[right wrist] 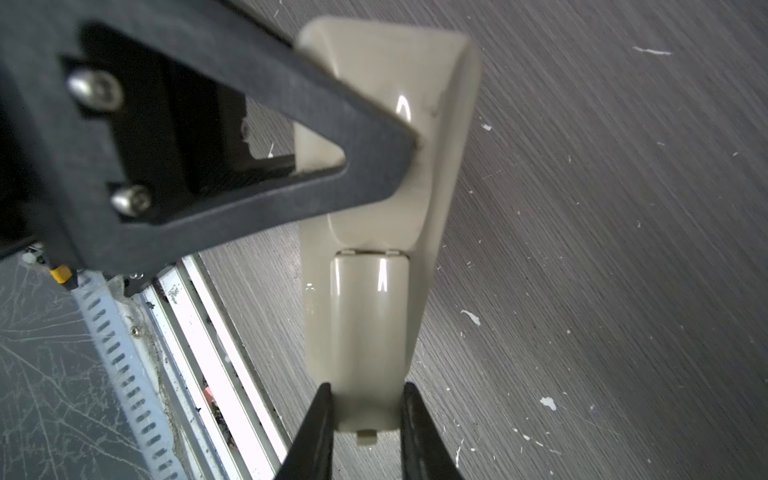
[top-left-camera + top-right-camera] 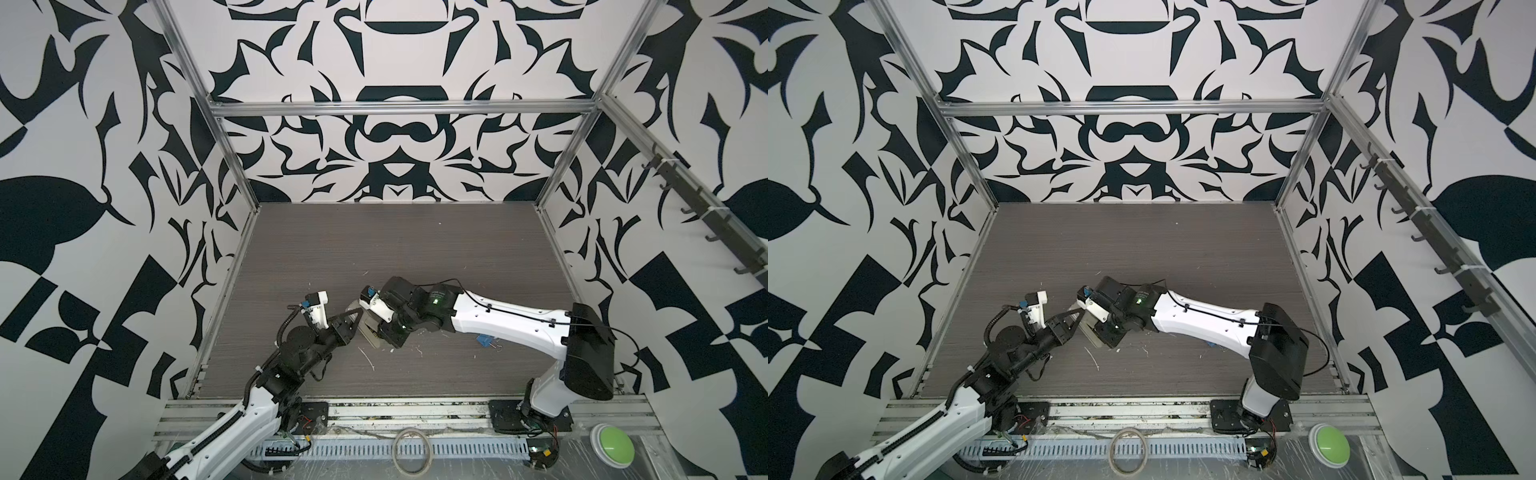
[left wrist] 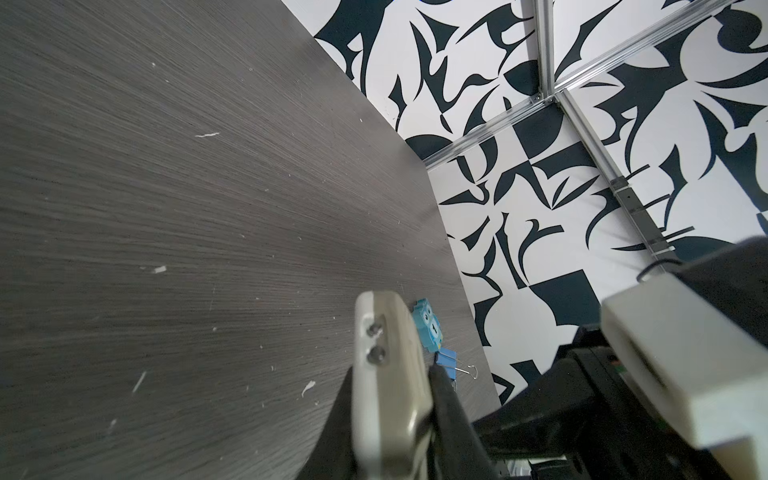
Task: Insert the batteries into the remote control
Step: 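Slide the beige cover over the battery compartment with the right gripper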
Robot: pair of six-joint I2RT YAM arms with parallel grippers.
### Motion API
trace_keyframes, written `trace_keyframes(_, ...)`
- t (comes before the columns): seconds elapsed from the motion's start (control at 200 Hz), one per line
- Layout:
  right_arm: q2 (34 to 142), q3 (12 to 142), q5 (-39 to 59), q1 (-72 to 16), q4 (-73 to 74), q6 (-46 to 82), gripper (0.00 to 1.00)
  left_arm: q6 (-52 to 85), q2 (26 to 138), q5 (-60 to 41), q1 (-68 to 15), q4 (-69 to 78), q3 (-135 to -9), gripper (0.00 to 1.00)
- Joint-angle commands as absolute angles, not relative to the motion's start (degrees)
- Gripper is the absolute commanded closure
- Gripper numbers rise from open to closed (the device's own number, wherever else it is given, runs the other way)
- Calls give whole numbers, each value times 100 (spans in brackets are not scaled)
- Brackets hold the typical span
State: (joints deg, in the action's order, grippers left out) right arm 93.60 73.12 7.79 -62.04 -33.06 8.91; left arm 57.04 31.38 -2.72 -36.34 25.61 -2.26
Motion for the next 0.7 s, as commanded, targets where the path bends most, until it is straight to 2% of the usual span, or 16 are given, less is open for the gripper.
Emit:
trace_keyframes(0.0, 9326, 7523, 692, -6249, -3330, 945, 100, 5730, 3010, -180, -3611, 2693, -152, 100)
trace_keyframes(0.695, 9535, 7548, 604, -6257, -3151, 949, 100, 5845, 2961, -165, -3612, 2782, -53, 100)
